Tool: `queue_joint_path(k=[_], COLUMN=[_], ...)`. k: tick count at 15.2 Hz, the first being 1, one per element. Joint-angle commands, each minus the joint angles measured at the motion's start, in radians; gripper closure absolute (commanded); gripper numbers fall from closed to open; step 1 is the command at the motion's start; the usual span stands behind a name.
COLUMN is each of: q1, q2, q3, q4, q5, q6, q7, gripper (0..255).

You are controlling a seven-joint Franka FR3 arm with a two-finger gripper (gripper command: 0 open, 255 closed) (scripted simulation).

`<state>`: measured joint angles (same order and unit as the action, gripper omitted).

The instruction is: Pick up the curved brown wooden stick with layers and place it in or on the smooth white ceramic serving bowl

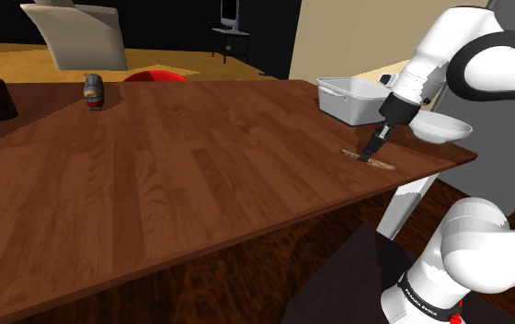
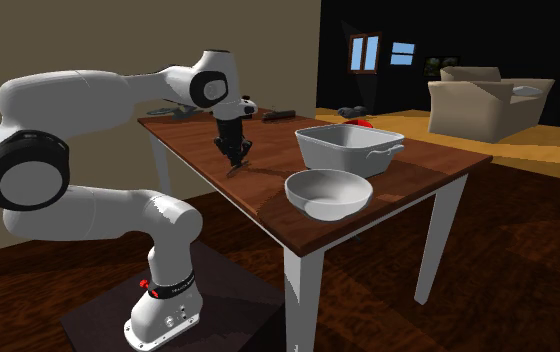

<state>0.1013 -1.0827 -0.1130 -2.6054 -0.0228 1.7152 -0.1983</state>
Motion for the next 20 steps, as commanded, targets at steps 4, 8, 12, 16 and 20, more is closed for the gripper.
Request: queue_joint_path(k=[4, 8, 12, 16, 20], q1=[0.001, 0.004, 0.008, 0.011, 0.014], q2=[0.005, 0.026, 0.049, 0.074, 0.101], q3=[0.001, 0.004, 0.007, 0.010, 0.012], q4=[0.015, 0.079, 0.145, 0.212, 0.281], q5=[0.001, 0.004, 0.008, 0.011, 0.014], q6=[-0.011, -0.053, -0.095, -0.137, -0.179], q7=[0.001, 0.003, 0.005, 0.008, 0.010], gripper=[255, 255, 255, 255, 255])
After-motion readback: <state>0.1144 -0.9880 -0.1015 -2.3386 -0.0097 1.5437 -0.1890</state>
